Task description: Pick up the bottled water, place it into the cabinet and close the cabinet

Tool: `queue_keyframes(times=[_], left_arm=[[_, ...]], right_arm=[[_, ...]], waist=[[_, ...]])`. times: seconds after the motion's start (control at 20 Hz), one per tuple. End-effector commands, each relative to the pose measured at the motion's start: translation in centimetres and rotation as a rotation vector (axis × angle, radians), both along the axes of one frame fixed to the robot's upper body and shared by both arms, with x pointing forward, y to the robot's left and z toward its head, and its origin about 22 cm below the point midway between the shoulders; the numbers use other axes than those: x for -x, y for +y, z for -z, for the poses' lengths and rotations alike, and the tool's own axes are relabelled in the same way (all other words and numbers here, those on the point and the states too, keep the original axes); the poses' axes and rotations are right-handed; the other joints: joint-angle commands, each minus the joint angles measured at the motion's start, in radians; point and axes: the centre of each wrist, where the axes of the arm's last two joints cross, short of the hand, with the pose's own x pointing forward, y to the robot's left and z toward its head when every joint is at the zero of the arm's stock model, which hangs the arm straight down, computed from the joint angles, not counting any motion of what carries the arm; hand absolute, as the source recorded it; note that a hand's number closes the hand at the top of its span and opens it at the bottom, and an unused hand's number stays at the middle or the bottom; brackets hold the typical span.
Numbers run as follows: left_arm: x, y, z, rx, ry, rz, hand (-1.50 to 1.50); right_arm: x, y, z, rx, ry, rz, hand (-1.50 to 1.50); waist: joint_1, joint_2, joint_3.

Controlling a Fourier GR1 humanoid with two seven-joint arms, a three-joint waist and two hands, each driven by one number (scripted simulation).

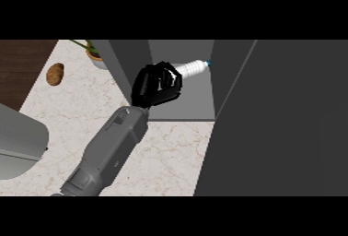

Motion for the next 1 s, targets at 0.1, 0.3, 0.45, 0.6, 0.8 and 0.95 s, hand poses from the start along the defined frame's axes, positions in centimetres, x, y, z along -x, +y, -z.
queue_keyframes(times=[0.1,0.3,0.45,0.6,0.8,0.95], left_arm=[[3.1,3.0,0.6,0.112,0.007,-0.041,1.5],[6.8,4.5,2.0,0.132,0.022,-0.029,1.5],[11.0,4.6,3.2,0.148,0.044,-0.007,1.5],[13.9,5.9,2.7,0.166,0.044,-0.008,1.5],[16.9,7.8,0.1,0.171,0.037,-0.027,1.5],[18.2,10.7,-1.1,0.142,0.009,-0.047,1.5]], right_arm=[[1.5,-0.8,-2.0,0.007,-0.035,-0.011,-1.5],[0.8,-0.4,-1.9,0.043,-0.044,-0.035,-1.5],[1.4,-0.9,-2.3,0.078,-0.019,-0.094,1.5],[1.2,-0.1,-2.4,0.099,-0.005,-0.215,1.5],[2.0,0.3,-2.8,0.123,0.021,-0.347,1.5],[2.6,1.2,-3.5,0.084,0.024,-0.396,1.5]], waist=[[0.035,-0.01,0.001],[0.045,-0.006,0.0],[0.044,-0.008,0.001],[0.051,-0.003,0.0],[0.044,-0.004,0.001],[0.038,-0.002,-0.002]])
